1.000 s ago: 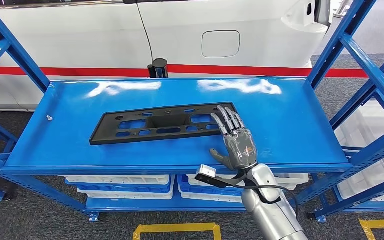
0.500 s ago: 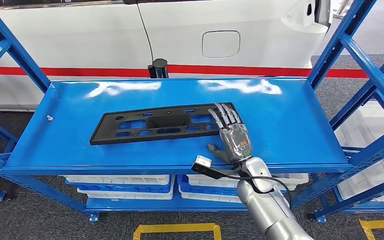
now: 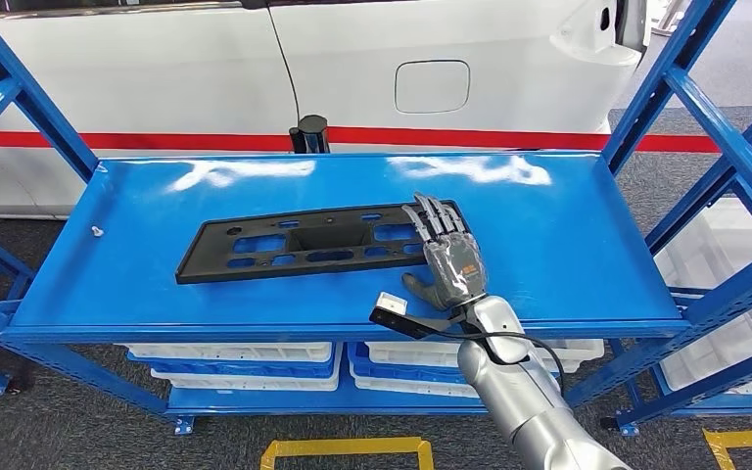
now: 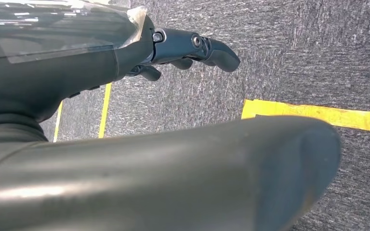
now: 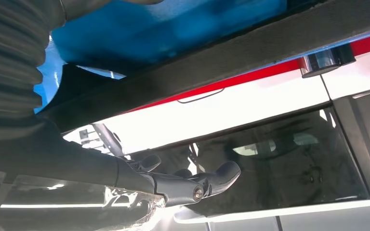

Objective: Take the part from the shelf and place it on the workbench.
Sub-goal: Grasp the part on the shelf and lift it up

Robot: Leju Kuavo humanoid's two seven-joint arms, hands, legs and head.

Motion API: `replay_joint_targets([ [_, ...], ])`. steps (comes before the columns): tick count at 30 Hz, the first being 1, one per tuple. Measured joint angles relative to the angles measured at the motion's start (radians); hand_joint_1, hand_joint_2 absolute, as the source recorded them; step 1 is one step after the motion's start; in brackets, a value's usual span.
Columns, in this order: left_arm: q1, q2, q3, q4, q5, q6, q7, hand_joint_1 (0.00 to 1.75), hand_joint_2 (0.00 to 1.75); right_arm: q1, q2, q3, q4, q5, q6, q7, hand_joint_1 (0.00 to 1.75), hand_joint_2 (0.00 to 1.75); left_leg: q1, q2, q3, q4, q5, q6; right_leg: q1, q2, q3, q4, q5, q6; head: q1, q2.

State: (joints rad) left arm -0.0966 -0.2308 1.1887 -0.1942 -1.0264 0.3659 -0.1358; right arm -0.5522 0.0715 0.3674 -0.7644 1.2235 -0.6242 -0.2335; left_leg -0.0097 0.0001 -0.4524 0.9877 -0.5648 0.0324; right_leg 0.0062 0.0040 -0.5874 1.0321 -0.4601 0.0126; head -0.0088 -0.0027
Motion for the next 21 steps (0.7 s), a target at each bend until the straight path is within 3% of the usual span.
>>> replay_joint_targets([
  [7, 0.000, 0.000, 0.000, 0.000, 0.000, 0.001, 0.000, 0.00, 0.00, -0.022, 0.018, 0.000, 0.044, -0.008, -0.005, -0.002, 0.00, 1.75, 0.000, 0.000, 0.000, 0.000, 0.000, 0.000, 0.000, 0.000, 0.000, 0.000, 0.000, 0.000, 0.000, 0.000],
  [9, 0.000, 0.000, 0.000, 0.000, 0.000, 0.001, 0.000, 0.00, 0.00, -0.026, 0.020, 0.000, 0.051, -0.012, -0.006, -0.005, 0.32, 1.75, 0.000, 0.000, 0.000, 0.000, 0.000, 0.000, 0.000, 0.000, 0.000, 0.000, 0.000, 0.000, 0.000, 0.000],
  [12, 0.000, 0.000, 0.000, 0.000, 0.000, 0.003, 0.000, 0.00, 0.00, -0.033, 0.025, -0.001, 0.067, -0.027, -0.006, -0.017, 1.22, 1.75, 0.000, 0.000, 0.000, 0.000, 0.000, 0.000, 0.000, 0.000, 0.000, 0.000, 0.000, 0.000, 0.000, 0.000],
  [14, -0.001, 0.000, 0.000, 0.000, 0.000, 0.006, 0.000, 0.00, 0.00, -0.036, 0.029, -0.001, 0.083, -0.036, -0.007, -0.028, 1.54, 1.75, 0.000, 0.000, 0.000, 0.000, 0.000, 0.000, 0.000, 0.000, 0.000, 0.000, 0.000, 0.000, 0.000, 0.000],
  [21, -0.001, 0.000, 0.000, 0.000, 0.003, 0.021, 0.000, 0.00, 0.00, -0.060, 0.044, -0.002, 0.136, -0.052, -0.019, -0.044, 1.64, 1.75, 0.000, 0.000, 0.000, 0.000, 0.000, 0.000, 0.000, 0.000, 0.000, 0.000, 0.000, 0.000, 0.000, 0.000],
])
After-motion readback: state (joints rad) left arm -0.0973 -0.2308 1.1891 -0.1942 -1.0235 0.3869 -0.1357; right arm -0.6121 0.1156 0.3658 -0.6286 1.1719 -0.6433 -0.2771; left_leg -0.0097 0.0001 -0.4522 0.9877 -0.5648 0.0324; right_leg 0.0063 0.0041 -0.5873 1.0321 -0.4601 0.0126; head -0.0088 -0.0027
